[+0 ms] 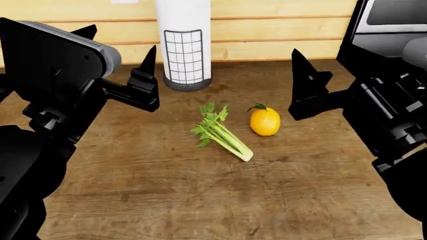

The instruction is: Pick the orange, celery from the counter and place them in the cabinet. Then close the cabinet.

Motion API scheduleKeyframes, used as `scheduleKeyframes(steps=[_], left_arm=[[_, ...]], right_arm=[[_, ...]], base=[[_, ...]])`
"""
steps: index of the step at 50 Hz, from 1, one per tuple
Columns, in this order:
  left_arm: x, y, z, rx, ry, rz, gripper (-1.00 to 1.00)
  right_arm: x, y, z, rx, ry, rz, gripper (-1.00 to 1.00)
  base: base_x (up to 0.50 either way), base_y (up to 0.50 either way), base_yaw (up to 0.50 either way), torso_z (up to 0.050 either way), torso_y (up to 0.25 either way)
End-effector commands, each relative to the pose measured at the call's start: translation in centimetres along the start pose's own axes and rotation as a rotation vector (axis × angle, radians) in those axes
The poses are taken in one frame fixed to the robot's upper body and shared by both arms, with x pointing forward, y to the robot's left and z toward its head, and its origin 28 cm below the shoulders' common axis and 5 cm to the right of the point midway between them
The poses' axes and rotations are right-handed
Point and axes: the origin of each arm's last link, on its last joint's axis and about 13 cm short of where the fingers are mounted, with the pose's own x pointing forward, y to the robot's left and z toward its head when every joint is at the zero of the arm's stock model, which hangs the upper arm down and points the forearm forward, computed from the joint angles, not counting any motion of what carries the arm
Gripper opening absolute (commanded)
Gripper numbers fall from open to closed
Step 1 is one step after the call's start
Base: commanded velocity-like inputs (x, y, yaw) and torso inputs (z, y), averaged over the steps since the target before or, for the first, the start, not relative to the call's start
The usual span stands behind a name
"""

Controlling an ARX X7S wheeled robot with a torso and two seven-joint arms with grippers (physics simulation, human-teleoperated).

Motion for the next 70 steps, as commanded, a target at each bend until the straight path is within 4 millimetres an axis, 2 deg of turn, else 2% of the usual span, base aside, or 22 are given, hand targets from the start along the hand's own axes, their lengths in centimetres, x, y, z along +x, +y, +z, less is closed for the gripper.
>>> scheduleKeyframes(steps=[1, 13, 29, 70], left_arm=[[-0.2, 0.2, 0.1, 0.005, 0.004, 0.005, 1.00], [-0.6, 0.5, 0.4, 0.017, 0.005, 0.014, 1.00], [-0.8, 0.8, 0.2, 0.026, 0.010, 0.024, 1.00], [-0.7, 0.8, 0.3, 0.049, 0.022, 0.021, 1.00]], right_arm=[[-0.1, 0.1, 0.4, -0.023, 0.011, 0.039, 1.00], [0.0, 0.5, 0.9, -0.046, 0.007, 0.083, 1.00], [0.2, 0.7, 1.3, -0.075, 0.014, 0.106, 1.00], [0.0, 0.3, 1.8, -0.040, 0.042, 0.109, 1.00]], base=[[0.15, -0.49, 0.00, 0.000, 0.000], [0.16, -0.47, 0.00, 0.000, 0.000], [0.20, 0.05, 0.41, 0.000, 0.000], [0.08, 0.00, 0.00, 0.000, 0.000]])
